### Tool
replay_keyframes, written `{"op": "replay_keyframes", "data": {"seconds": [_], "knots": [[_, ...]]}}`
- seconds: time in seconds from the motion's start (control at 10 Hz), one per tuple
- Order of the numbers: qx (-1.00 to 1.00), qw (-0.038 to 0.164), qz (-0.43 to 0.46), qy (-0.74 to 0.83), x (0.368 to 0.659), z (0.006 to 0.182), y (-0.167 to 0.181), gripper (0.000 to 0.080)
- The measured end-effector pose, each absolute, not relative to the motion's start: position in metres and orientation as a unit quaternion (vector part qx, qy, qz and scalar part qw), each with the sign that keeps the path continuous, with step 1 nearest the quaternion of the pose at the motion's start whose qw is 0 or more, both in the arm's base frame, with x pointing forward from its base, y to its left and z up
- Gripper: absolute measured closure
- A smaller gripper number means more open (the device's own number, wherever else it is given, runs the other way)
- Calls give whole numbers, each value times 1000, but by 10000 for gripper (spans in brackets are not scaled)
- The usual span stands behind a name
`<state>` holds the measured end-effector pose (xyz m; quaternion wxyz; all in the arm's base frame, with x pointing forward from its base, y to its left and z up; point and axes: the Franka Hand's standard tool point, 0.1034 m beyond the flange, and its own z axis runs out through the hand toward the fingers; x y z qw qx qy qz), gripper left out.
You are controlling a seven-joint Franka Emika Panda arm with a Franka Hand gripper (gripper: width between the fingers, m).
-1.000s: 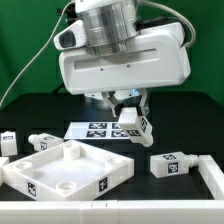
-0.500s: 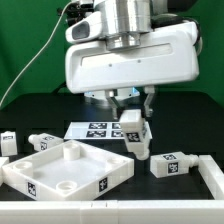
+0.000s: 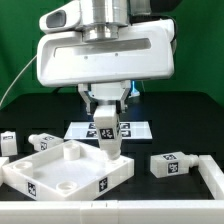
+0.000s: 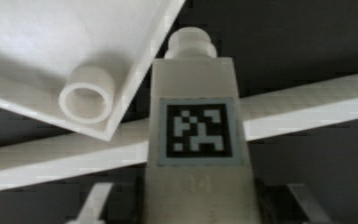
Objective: Assemble one leg
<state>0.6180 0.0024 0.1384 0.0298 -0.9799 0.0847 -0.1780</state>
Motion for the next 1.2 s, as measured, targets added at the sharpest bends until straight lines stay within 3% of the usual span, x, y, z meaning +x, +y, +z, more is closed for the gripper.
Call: {"op": "replay_keyframes", "data": {"seconds": [0.2,0.4,0.5,0.9,1.2], "knots": [[-961,12,-266,74,620,140,-1,517],[-935,-33,-351,36,622,138,-25,517],[-944,-41,-326,26,614,121,-37,517],[-951,-43,-304,29,607,108,-48,517],[-951,-41,-304,30,615,109,-47,517]]}}
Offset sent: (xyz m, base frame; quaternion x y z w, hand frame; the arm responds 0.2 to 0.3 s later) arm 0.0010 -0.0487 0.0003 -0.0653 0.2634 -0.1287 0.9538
